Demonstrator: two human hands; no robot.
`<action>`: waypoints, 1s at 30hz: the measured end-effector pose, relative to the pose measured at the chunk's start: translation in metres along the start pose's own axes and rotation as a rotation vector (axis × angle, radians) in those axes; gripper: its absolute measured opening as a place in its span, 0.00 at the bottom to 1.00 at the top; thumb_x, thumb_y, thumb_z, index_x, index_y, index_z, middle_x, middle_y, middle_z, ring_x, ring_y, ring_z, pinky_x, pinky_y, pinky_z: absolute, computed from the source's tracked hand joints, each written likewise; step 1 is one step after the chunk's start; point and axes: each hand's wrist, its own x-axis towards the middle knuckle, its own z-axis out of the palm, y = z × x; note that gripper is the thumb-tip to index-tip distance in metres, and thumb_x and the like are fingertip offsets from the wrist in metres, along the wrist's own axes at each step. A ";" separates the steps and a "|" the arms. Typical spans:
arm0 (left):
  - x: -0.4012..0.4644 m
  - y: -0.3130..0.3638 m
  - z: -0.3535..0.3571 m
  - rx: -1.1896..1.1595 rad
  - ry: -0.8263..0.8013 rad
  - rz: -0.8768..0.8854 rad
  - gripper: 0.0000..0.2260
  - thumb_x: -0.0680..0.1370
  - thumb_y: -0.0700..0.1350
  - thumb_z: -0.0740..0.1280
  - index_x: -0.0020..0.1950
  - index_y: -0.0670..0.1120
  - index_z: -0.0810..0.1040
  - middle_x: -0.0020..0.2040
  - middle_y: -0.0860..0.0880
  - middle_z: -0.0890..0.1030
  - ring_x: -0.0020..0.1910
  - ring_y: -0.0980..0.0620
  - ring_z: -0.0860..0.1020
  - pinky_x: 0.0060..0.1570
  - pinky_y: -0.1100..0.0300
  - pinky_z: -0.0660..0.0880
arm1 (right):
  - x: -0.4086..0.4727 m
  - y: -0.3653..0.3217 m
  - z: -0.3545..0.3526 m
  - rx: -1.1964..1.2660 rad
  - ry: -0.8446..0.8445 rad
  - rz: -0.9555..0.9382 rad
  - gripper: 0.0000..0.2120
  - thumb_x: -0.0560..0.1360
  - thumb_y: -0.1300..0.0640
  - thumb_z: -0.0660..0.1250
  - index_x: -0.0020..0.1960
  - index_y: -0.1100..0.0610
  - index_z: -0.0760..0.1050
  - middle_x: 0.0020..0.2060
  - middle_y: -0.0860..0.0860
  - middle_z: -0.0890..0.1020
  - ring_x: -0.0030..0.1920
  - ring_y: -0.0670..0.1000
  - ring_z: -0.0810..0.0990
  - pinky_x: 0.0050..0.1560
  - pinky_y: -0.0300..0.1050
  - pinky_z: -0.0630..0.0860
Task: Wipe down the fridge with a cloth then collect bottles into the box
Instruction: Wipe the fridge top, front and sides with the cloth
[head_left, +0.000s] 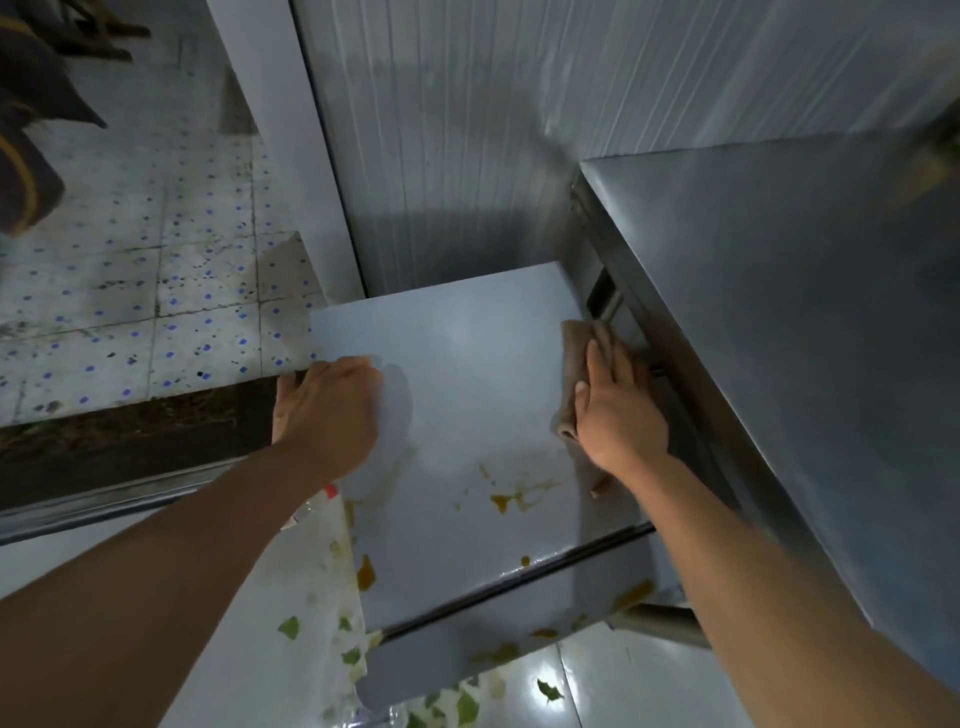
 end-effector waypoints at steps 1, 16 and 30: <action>-0.003 0.004 0.000 -0.001 0.001 0.000 0.18 0.75 0.41 0.63 0.63 0.52 0.73 0.70 0.53 0.69 0.66 0.47 0.70 0.64 0.47 0.65 | -0.016 0.001 0.000 -0.031 0.007 0.003 0.27 0.82 0.49 0.47 0.78 0.53 0.46 0.77 0.56 0.50 0.74 0.62 0.57 0.71 0.58 0.64; -0.031 -0.015 0.008 -0.100 -0.028 0.145 0.28 0.72 0.36 0.64 0.70 0.55 0.68 0.74 0.57 0.64 0.71 0.49 0.62 0.70 0.44 0.56 | -0.082 -0.095 0.026 -0.175 0.003 -0.226 0.29 0.78 0.45 0.36 0.78 0.50 0.41 0.77 0.53 0.40 0.75 0.63 0.35 0.73 0.64 0.40; -0.035 -0.044 0.009 -0.193 -0.123 0.151 0.34 0.72 0.32 0.61 0.75 0.56 0.59 0.77 0.59 0.55 0.76 0.58 0.52 0.73 0.44 0.46 | -0.083 -0.120 0.038 -0.133 0.044 -0.219 0.29 0.77 0.45 0.33 0.77 0.50 0.40 0.77 0.53 0.41 0.76 0.61 0.36 0.75 0.61 0.43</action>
